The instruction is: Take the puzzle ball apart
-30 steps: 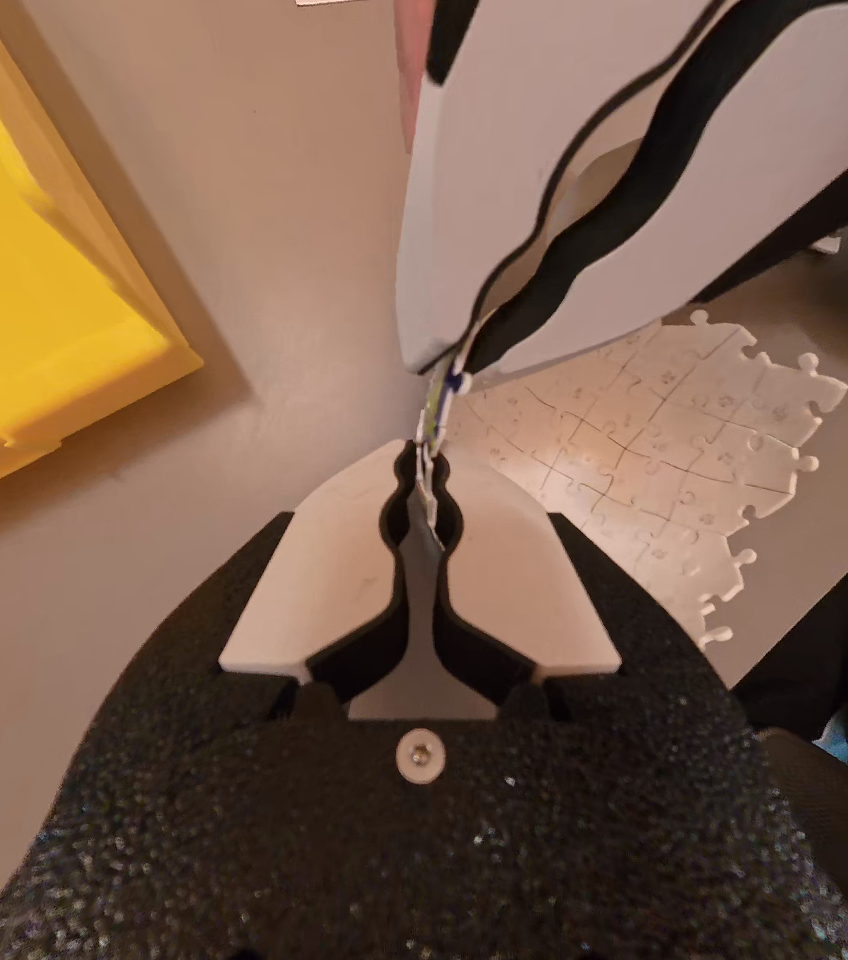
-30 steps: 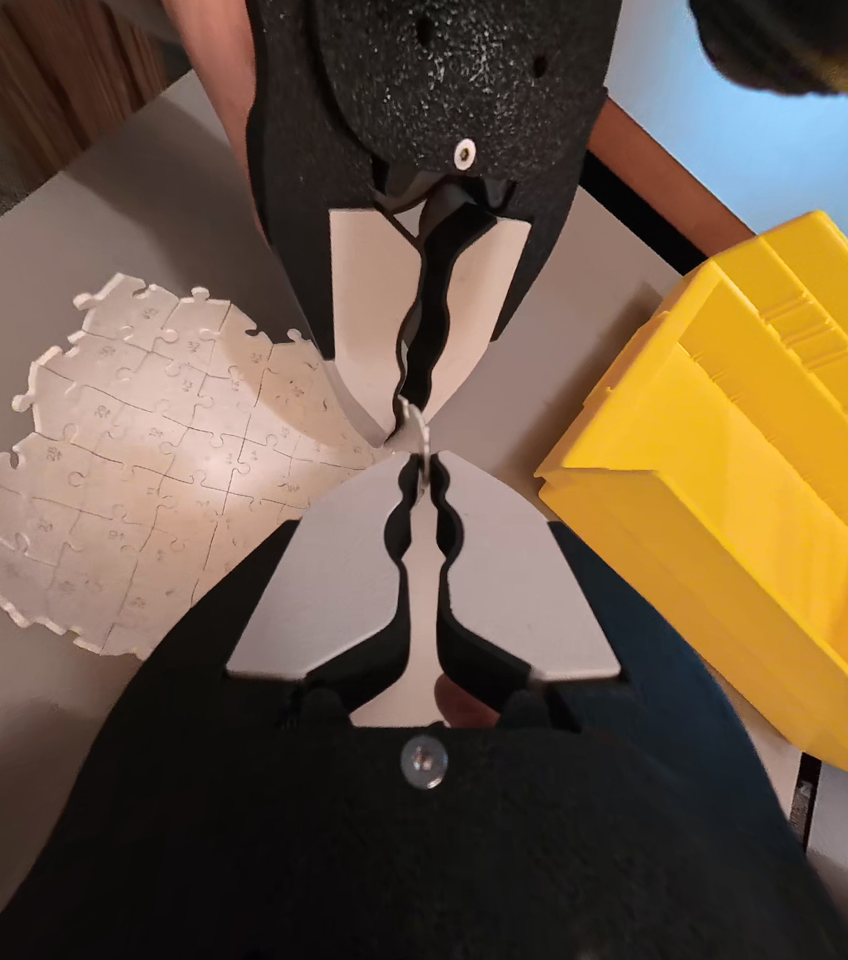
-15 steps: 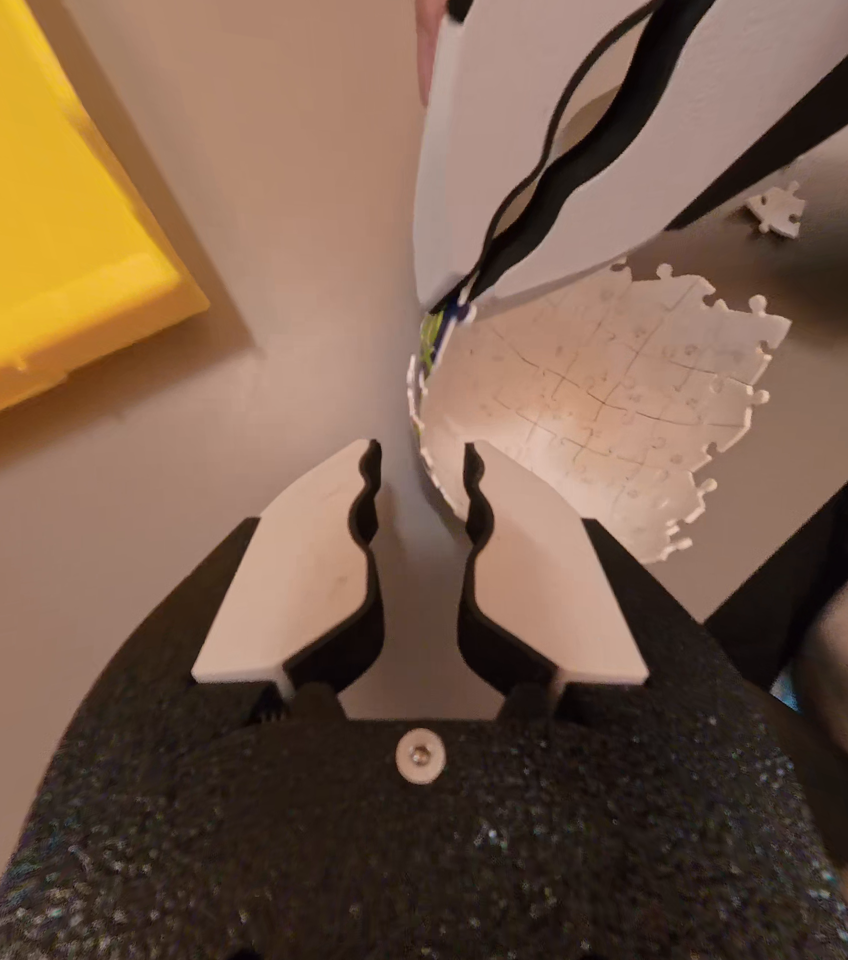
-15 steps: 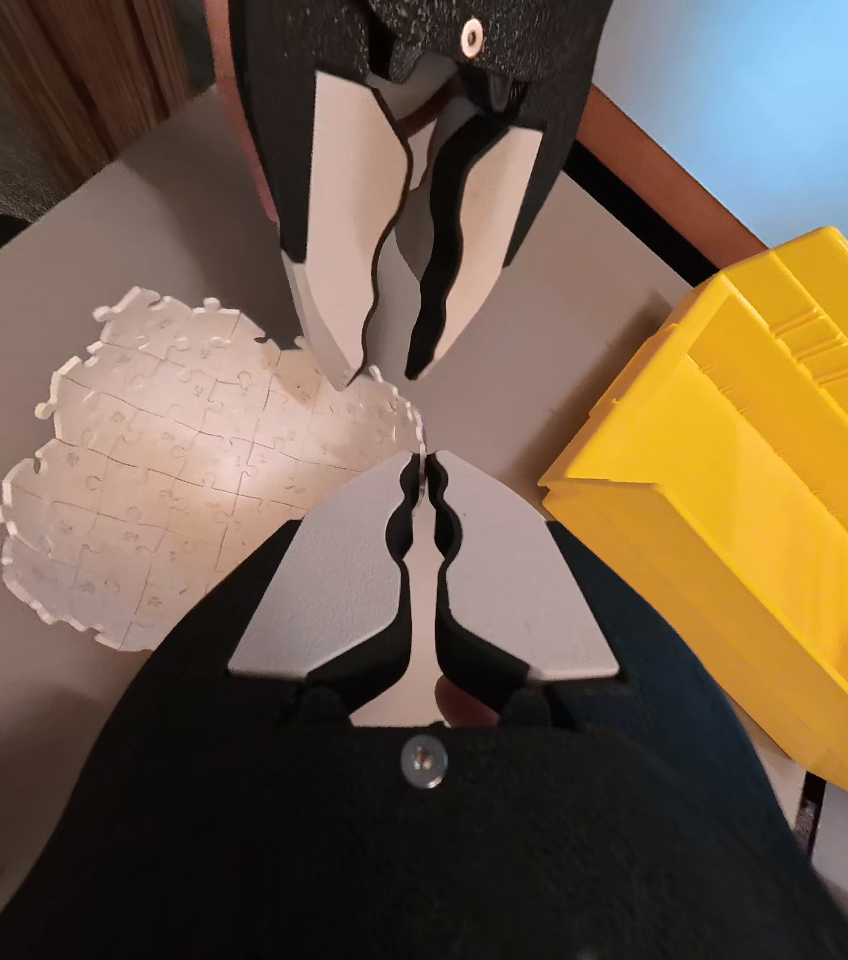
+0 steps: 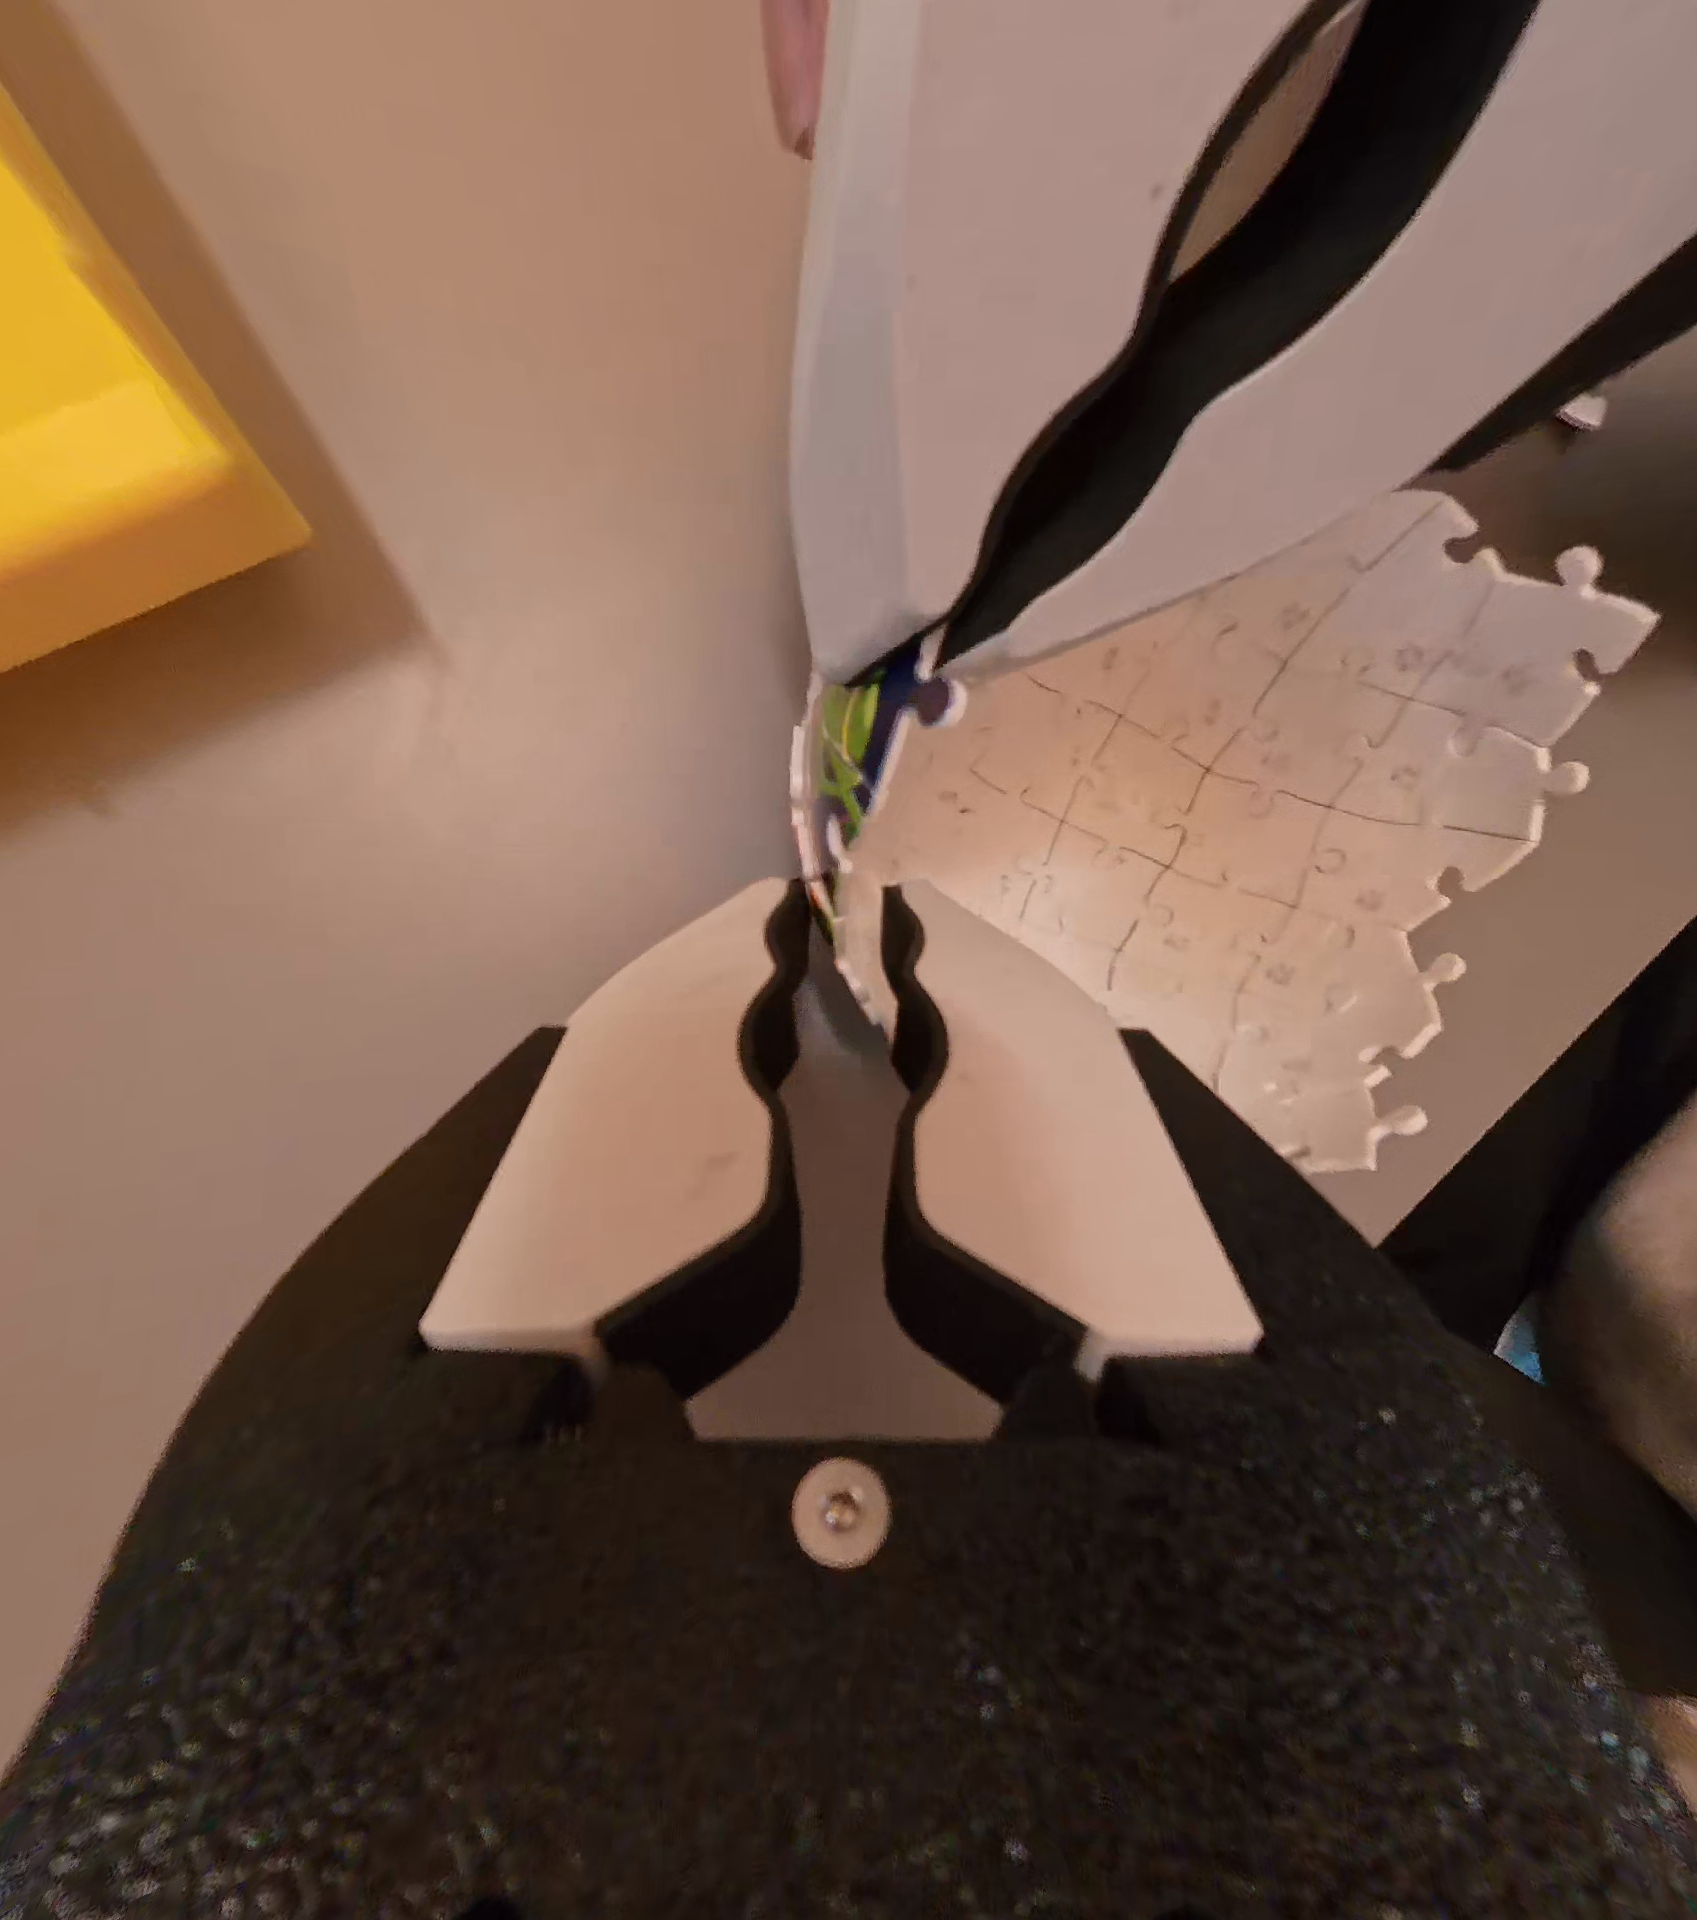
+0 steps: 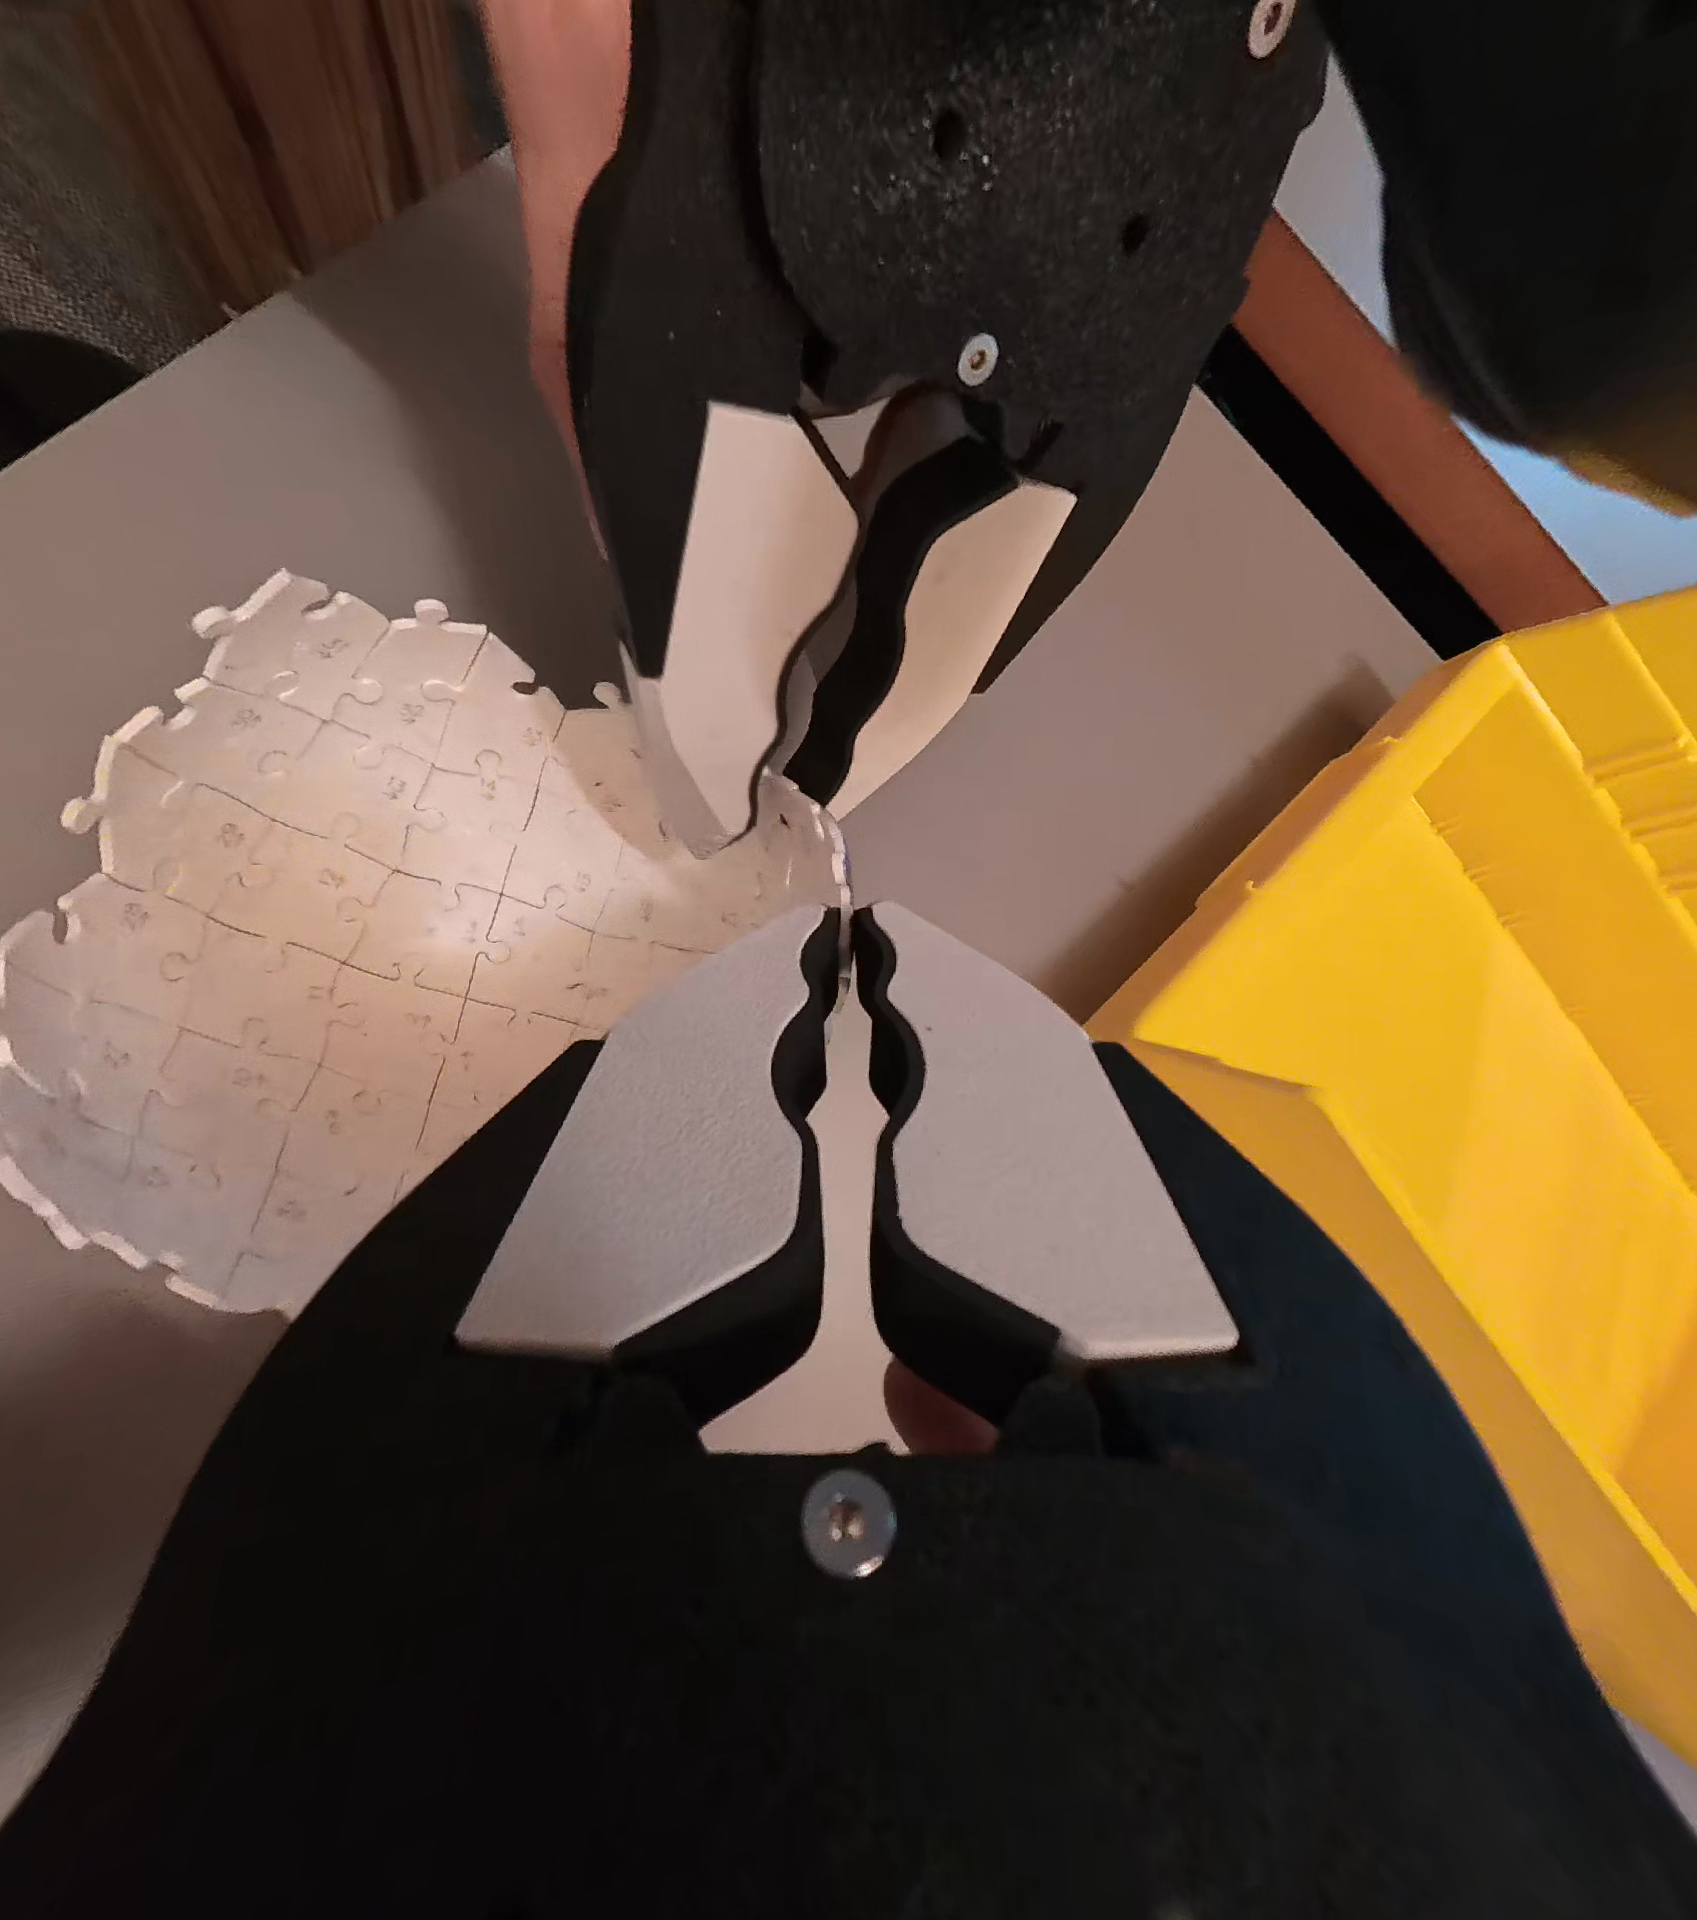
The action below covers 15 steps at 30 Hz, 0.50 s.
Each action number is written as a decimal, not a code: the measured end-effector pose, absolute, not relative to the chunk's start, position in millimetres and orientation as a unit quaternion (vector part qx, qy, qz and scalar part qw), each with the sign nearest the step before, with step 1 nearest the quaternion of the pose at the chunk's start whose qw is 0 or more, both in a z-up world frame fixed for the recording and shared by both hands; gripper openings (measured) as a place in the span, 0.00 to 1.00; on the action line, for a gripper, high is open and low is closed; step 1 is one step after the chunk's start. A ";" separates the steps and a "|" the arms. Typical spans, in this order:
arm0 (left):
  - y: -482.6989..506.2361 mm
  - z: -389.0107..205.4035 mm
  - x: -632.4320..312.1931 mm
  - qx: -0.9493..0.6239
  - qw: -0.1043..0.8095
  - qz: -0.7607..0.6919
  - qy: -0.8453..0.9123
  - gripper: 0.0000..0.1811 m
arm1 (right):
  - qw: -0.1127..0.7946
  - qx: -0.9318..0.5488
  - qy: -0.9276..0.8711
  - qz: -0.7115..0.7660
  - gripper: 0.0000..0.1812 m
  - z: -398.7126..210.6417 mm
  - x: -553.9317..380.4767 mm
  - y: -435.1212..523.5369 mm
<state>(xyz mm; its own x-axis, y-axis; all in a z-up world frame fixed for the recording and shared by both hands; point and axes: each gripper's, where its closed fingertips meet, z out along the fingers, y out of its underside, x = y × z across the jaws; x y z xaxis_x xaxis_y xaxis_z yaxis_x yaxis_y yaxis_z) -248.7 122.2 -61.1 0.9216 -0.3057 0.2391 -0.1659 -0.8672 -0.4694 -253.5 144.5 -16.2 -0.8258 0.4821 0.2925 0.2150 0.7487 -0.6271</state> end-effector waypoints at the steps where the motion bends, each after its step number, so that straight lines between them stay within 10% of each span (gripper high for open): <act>1: 122.2 -61.7 -249.2 -0.954 0.226 -0.154 0.123 0.06 | 0.224 -0.187 -0.908 0.299 0.01 -16.2 -253.7 143.6; 15: 124.0 -60.0 -252.0 -0.952 0.241 -0.146 0.123 0.07 | 0.219 -0.161 -0.915 0.298 0.01 -12.8 -253.5 139.2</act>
